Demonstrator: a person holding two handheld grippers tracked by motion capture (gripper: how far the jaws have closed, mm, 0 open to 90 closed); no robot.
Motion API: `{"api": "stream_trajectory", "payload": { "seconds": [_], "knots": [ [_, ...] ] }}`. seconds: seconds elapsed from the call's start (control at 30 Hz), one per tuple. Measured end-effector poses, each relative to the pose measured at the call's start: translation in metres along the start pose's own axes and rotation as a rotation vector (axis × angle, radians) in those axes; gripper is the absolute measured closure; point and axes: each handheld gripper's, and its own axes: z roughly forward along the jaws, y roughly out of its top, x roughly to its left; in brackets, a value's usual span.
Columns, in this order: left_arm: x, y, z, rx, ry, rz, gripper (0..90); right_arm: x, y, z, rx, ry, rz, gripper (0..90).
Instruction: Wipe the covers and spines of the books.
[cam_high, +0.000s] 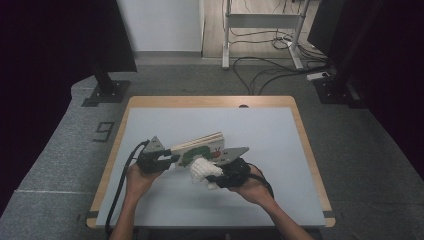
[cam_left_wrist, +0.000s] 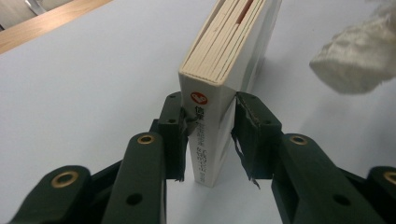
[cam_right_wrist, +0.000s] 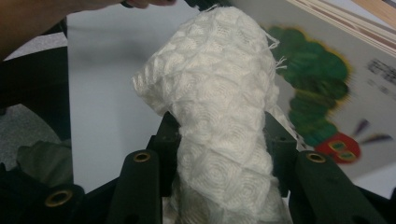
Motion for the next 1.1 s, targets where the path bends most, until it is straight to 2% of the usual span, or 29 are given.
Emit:
{"api": "stream_trajectory", "payload": {
  "seconds": [0.23, 0.83, 1.0, 1.1],
  "knots": [
    [0.0, 0.0, 0.0, -0.001, 0.0, 0.0, 64.9, 0.007, 0.004, 0.018, 0.005, 0.026, -0.02, 58.4],
    [0.0, 0.0, 0.0, -0.001, 0.001, -0.001, 64.7, 0.015, -0.034, 0.077, 0.076, 0.04, -0.057, 56.9],
    [0.0, 0.0, 0.0, -0.002, 0.001, -0.001, 64.7, 0.016, -0.039, 0.08, 0.076, 0.05, -0.048, 54.9],
    [0.0, 0.0, 0.0, -0.002, 0.001, -0.002, 64.7, 0.016, -0.039, 0.079, 0.083, 0.054, -0.054, 50.8]
  ]
}}
